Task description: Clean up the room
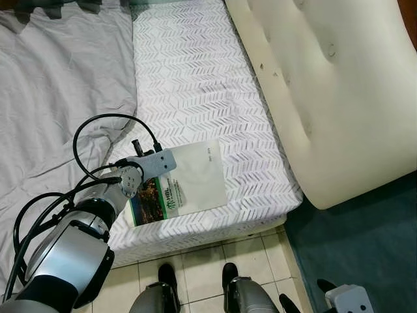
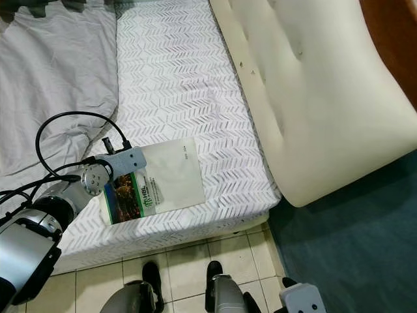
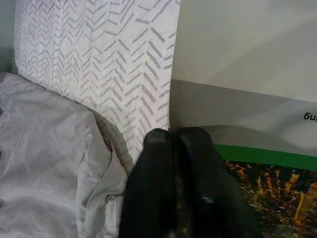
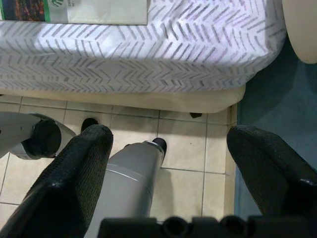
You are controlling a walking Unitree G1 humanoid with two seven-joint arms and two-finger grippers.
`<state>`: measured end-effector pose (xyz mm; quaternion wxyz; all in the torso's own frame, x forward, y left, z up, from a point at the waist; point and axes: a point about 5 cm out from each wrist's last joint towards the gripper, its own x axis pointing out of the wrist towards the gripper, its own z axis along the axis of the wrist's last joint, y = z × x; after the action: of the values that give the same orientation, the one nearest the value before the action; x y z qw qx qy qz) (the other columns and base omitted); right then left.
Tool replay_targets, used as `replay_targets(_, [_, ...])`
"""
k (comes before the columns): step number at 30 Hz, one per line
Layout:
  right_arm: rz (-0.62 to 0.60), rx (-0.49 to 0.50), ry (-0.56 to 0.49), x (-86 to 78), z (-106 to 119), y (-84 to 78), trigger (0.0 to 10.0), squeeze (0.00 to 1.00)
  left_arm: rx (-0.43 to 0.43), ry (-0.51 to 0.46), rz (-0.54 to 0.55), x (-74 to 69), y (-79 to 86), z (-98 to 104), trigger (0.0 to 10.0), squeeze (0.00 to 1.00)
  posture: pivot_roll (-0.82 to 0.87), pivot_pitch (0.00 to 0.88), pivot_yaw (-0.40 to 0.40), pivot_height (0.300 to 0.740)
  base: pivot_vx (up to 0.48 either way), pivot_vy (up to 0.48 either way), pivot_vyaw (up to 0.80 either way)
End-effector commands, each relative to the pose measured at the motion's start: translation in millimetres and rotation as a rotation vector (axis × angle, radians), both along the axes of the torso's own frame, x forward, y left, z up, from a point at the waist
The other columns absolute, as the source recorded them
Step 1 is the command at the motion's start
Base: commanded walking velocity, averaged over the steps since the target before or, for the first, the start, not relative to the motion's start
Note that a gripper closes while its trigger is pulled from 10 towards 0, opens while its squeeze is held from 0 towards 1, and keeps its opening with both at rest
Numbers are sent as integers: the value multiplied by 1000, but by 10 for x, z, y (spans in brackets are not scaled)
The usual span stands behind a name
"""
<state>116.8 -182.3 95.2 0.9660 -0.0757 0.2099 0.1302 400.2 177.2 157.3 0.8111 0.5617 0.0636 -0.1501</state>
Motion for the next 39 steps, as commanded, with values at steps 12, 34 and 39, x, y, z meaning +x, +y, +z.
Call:
replay_targets(12, [4, -8, 49, -21, -84, -5, 10000, 0, 81, -122, -37, 61, -41, 198, 10000, 1000, -327, 419, -83, 740, 0, 0, 0])
replay_targets(34, [-272, 131, -281, 1366, -168, -19, 10000, 0, -1097, -87, 231, -818, 187, -683, 10000, 996, 87, 0, -71, 740, 0, 0, 0])
replay_targets(39, [-276, 122, -365, 1594, -94, -54, 10000, 0, -1191, -88, 151, -1158, -327, -772, 10000, 0, 131, 0, -97, 740, 0, 0, 0])
